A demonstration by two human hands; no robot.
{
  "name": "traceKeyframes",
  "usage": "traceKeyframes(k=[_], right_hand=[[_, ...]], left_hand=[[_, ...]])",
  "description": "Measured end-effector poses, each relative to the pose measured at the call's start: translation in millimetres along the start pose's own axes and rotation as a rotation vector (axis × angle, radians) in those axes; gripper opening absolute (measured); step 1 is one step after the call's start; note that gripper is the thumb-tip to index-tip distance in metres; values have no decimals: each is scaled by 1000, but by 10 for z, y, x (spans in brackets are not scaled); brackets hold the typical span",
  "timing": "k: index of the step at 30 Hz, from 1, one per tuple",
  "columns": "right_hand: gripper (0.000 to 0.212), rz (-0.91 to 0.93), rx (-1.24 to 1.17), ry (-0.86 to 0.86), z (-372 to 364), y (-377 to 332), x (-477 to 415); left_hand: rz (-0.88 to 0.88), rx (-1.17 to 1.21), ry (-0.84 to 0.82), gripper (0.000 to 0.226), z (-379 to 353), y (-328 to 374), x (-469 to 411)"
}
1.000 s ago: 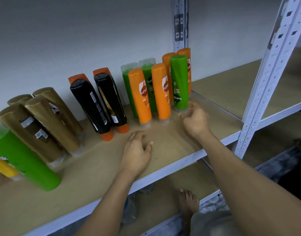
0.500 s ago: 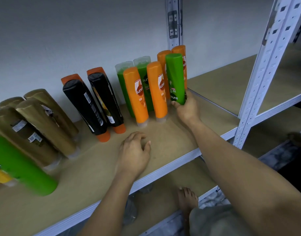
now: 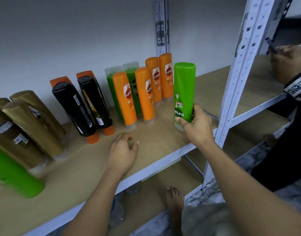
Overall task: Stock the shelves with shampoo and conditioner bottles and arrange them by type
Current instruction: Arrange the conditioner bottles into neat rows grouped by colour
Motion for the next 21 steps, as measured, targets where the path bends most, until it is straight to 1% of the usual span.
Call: traceKeyframes(k=[3, 4, 6, 8, 10, 13, 15, 17, 19, 21], right_hand=[[45, -4, -21, -54, 43, -68, 204], [44, 0, -31, -89, 5, -105, 280], [43, 13, -60, -176, -148, -187, 442], [48, 47, -83, -268, -344, -312, 616], [55, 97, -128, -345, -533, -474, 788], [57, 146, -202, -421, -743, -710, 1001], [58, 180, -231, -455, -838, -840, 1096], [64, 198, -222, -531, -943, -907, 1149], [74, 214, -201, -666, -1049, -918, 1183], [80, 290, -122, -735, -1130, -882, 1186]], left_hand=[[50, 67, -2, 43, 63, 42, 34], [72, 135, 5, 45, 89, 50, 47], [115, 351, 21, 46, 157, 74, 86], [136, 556, 30, 51, 246, 95, 143], [152, 707, 22, 60, 342, 104, 199], [201, 875, -33, 65, 434, 52, 290], [251, 918, -14, 72, 520, -50, 325], [267, 903, 37, 67, 629, -152, 328], [258, 849, 62, 59, 728, -223, 319], [232, 797, 79, 59, 830, -280, 303]])
Point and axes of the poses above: each hand's wrist, its own x-axis away from the middle knuckle, its own z-axis out of the back of the hand, y = z × x, the point moved 6 cm from there along -x, towards the middle knuckle, and after that the axes turned 9 degrees about y, right-handed, at the moved point
